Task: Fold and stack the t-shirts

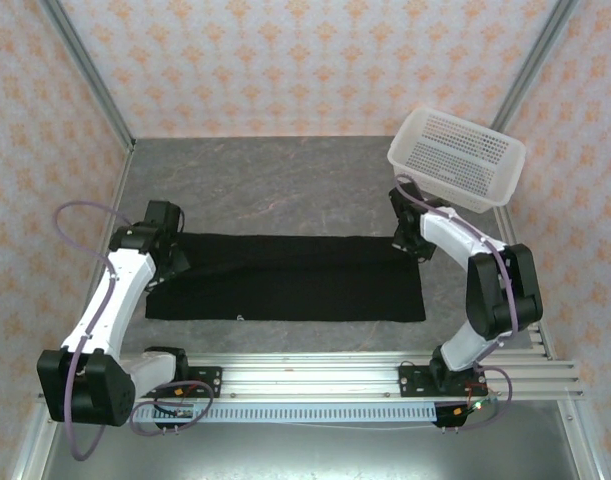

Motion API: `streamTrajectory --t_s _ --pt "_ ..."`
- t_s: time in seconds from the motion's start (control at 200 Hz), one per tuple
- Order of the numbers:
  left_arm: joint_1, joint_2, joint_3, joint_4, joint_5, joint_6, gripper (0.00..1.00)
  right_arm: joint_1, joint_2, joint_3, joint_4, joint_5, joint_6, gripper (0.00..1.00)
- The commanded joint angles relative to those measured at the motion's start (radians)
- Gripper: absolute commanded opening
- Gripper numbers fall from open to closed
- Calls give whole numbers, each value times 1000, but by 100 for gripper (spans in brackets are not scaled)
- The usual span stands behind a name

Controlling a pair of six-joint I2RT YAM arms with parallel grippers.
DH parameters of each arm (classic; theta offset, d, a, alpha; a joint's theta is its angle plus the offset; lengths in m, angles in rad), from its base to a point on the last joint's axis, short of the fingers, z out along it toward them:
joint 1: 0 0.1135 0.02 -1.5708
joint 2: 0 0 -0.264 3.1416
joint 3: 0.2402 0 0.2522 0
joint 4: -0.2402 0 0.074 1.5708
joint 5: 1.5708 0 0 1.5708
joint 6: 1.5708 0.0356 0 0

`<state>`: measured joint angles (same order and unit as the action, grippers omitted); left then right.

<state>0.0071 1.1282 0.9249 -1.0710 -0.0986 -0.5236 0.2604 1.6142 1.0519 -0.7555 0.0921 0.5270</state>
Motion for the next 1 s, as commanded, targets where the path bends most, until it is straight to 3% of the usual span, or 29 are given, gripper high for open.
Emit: streamTrajectory --t_s 0.0,0.415,0.771,0.811,0.896,0.991 --pt "5 -34 -41 17 -38 -49 0 5 -32 -35 -21 25 30 0" --pt "-6 -155 -69 -26 0 -216 0 5 -50 -10 -54 132 20 0" --pt "-7 -191 -119 -35 70 -281 0 7 -60 -60 -48 100 41 0" --pt "-7 -192 -126 -32 72 -285 0 5 -68 -69 -54 101 54 7" --pt "-7 -198 -133 -33 74 -288 0 6 -116 -96 -51 106 77 31" --pt "-7 -210 -136 -43 71 -294 0 6 -158 -108 -56 115 95 37"
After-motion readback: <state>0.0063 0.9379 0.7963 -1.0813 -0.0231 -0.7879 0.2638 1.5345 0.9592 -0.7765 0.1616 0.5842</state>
